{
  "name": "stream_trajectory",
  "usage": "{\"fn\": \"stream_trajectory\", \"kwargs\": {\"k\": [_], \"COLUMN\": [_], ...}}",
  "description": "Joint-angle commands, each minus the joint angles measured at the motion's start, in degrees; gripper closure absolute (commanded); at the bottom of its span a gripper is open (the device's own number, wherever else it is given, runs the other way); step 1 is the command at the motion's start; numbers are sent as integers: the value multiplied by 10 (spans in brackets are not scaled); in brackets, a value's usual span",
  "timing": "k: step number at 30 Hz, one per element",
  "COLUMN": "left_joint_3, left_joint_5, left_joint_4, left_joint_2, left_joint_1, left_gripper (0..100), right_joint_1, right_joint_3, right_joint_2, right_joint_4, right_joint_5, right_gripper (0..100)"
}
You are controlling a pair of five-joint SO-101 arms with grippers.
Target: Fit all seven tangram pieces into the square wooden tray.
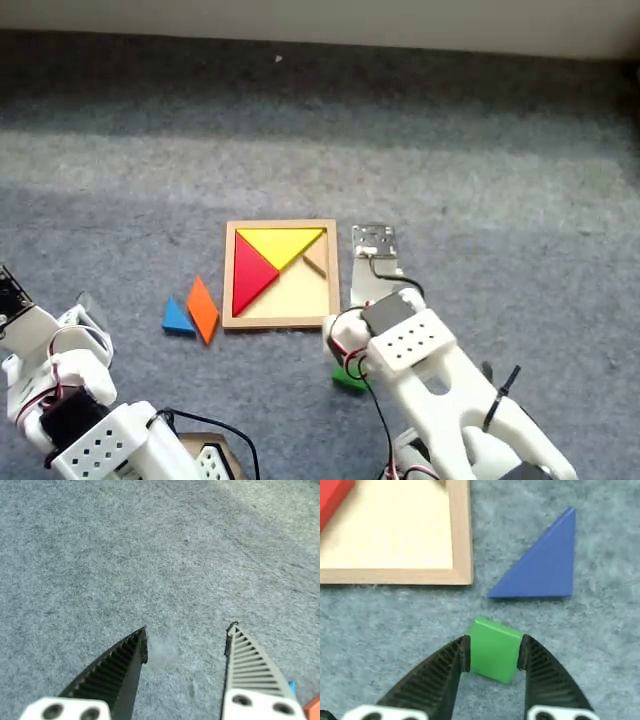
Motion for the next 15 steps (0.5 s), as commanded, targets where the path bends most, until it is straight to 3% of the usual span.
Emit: {"fn": "stream_trajectory", "kwargs": {"k": [1,9,15], "left_joint_3": [-3,-3,-3], "left_joint_5": [-5,-5,-5], "left_joint_4": [-6,-6,-6], "left_joint_2": [-5,-5,-5], "left_joint_1": [9,9,9], "left_gripper": [748,748,748], "right_joint_1": [-58,-59,-59], "right_joint_3": [-48,-116,-121], "right_joint_2": [68,193,199], "right_joint_4": [-11,-6,-9], "right_joint_5": [-56,-66,-15], "right_gripper": [838,838,838]}}
